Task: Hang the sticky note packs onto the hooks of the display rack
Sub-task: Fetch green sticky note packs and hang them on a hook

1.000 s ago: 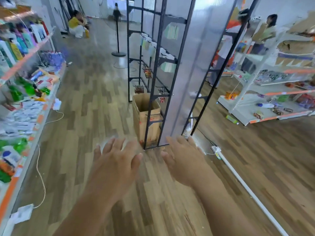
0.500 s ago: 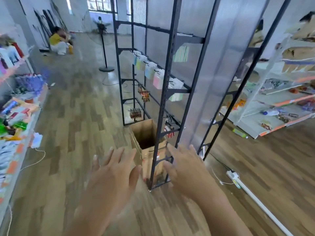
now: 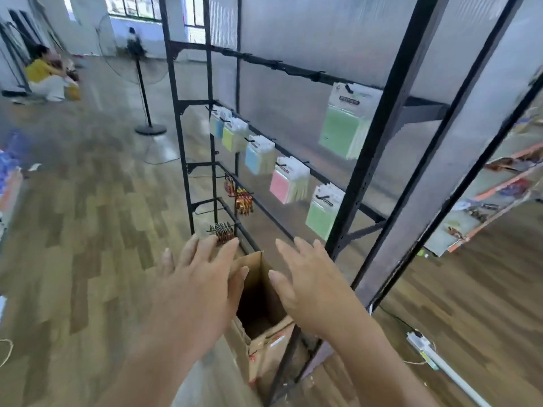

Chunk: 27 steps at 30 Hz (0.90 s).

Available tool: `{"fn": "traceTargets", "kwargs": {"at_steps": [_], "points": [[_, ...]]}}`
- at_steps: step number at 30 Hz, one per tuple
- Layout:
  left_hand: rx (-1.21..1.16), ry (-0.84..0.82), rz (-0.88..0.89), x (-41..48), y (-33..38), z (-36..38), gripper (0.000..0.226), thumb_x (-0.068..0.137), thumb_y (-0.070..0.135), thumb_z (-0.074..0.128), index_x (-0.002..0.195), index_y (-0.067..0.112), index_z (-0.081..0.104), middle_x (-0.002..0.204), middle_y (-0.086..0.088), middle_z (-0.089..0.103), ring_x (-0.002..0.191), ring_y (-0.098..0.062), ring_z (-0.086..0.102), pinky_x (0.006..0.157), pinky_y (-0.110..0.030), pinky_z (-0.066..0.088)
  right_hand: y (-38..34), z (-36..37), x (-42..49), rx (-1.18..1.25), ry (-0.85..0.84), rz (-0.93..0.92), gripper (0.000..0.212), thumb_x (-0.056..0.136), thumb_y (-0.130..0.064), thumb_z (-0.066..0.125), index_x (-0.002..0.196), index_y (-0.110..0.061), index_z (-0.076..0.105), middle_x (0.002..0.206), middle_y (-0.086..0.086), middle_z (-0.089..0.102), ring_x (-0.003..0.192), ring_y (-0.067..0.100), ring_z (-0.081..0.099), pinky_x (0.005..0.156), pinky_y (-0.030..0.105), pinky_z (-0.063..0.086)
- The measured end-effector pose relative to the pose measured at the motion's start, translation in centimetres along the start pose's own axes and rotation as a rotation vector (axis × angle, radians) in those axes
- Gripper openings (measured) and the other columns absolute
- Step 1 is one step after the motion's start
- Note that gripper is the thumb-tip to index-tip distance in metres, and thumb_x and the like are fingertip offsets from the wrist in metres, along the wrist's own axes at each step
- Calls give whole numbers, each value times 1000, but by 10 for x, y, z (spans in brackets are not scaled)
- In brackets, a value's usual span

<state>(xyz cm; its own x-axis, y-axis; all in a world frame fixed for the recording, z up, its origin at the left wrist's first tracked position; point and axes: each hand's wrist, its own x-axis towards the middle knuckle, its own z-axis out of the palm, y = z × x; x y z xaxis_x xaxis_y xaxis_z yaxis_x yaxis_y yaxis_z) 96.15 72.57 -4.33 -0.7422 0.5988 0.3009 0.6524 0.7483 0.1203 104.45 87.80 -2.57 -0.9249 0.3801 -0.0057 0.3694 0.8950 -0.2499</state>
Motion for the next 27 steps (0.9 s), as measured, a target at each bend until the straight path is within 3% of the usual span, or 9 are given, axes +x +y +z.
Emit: {"fn": "traceTargets", "kwargs": {"at_steps": [7,15,19,22,25,27], "points": [[-25,-23,257,154,-64,15,56,92,46,27,126,20,63,121,-8,66,122,-37,58,95,-63,44,-21,-16,119,-10,131,389,57,99,-46,31,150,-28,12,159,6,10,146,35,-2,116,54,18],[-170,-82,595,285,-29,30,50,95,48,33,134,24,53,139,-4,54,137,-31,43,107,-57,35,-2,-41,169,-23,385,801,71,95,-54,35,151,-20,8,159,6,10,147,31,0,118,46,14],[-405,-169,740,329,9,31,81,83,68,14,149,26,34,154,0,38,146,-22,28,117,-48,27,17,-51,181,146,660,965,94,86,-65,45,151,-20,-6,161,-1,7,148,23,2,117,42,18],[-686,-319,773,356,39,27,89,76,73,27,153,28,23,156,7,32,143,-11,28,114,-32,25,33,-61,193,314,869,917,97,77,-72,46,149,-31,-4,156,-5,21,144,18,20,111,49,35],[-926,-390,823,384,61,40,96,73,79,39,151,25,28,151,9,42,139,-7,36,116,-40,32,46,-69,207,493,1079,712,92,75,-73,46,148,-30,11,147,-8,39,135,13,39,101,48,46],[-1043,-468,818,401,72,50,104,67,85,49,151,27,28,148,11,45,137,-6,39,112,-46,37,50,-76,215,610,1136,577,77,83,-60,53,146,-28,22,136,-14,50,125,3,50,96,35,51]]}}
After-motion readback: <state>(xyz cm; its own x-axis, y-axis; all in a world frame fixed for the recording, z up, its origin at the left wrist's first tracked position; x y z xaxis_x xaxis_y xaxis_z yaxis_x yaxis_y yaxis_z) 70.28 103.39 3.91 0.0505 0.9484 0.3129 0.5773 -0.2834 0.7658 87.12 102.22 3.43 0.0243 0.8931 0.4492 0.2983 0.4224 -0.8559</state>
